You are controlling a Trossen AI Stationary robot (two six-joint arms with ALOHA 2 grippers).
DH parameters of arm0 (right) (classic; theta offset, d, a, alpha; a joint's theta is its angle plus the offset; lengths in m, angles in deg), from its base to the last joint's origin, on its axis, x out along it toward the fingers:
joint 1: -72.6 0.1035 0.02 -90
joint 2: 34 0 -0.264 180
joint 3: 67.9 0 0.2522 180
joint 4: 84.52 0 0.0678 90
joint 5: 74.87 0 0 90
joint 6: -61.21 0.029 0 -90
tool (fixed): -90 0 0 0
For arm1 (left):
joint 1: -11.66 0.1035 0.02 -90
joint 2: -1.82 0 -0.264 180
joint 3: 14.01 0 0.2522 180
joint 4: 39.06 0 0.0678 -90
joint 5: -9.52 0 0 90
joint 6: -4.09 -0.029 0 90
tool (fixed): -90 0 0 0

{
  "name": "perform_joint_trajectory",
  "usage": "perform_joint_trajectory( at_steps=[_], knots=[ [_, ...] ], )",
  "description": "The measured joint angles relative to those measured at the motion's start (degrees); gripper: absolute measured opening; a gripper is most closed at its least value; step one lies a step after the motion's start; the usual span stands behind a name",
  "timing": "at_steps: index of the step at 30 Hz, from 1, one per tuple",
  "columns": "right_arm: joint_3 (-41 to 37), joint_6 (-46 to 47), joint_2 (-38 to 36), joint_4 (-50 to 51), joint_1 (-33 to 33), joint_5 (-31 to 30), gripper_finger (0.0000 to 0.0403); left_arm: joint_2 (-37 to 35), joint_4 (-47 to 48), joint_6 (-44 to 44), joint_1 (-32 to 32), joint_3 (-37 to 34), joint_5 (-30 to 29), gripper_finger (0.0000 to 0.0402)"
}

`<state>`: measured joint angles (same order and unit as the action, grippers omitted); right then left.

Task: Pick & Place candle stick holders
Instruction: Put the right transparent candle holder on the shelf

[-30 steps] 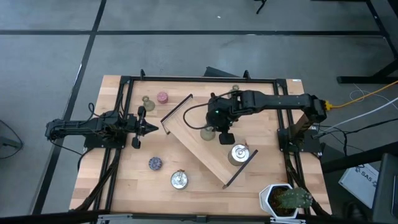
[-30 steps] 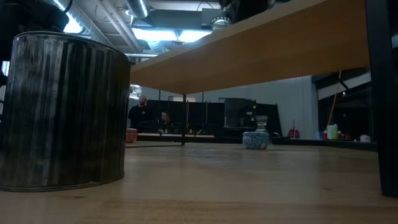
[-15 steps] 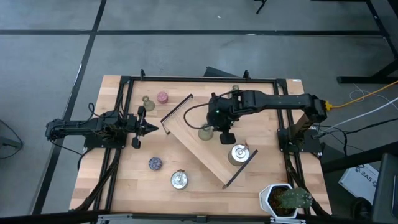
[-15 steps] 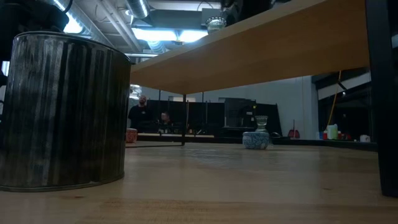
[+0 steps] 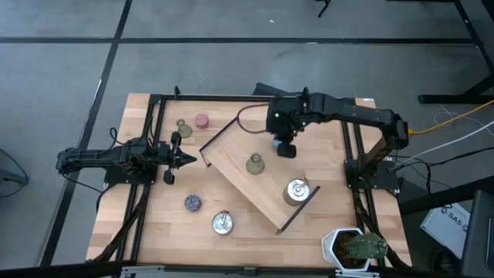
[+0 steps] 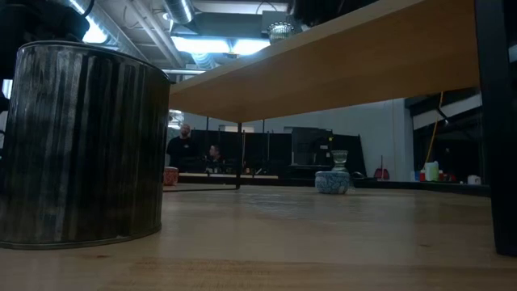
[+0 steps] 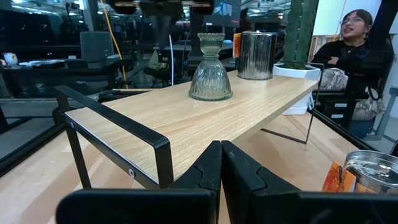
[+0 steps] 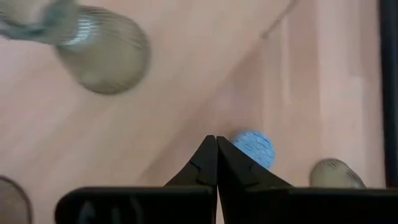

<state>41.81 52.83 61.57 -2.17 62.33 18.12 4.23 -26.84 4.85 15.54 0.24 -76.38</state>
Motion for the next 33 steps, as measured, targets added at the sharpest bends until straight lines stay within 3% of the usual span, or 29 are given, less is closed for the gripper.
perform_joint_trajectory(
  at_steps=[10,17,33],
  knots=[
    [0.00,0.18,0.00,0.15,-9.09,-0.24,0.0000,0.00,0.00,0.00,-0.02,-0.02,0.00,0.0004],
    [0.00,6.65,0.02,0.77,-14.21,-8.94,0.0000,0.00,-0.02,0.00,-0.02,-0.02,0.00,0.0004],
    [-0.11,12.04,3.78,3.77,-20.25,-15.30,0.0016,-0.01,-0.01,0.00,-0.01,-0.01,0.00,0.0004]
  ],
)
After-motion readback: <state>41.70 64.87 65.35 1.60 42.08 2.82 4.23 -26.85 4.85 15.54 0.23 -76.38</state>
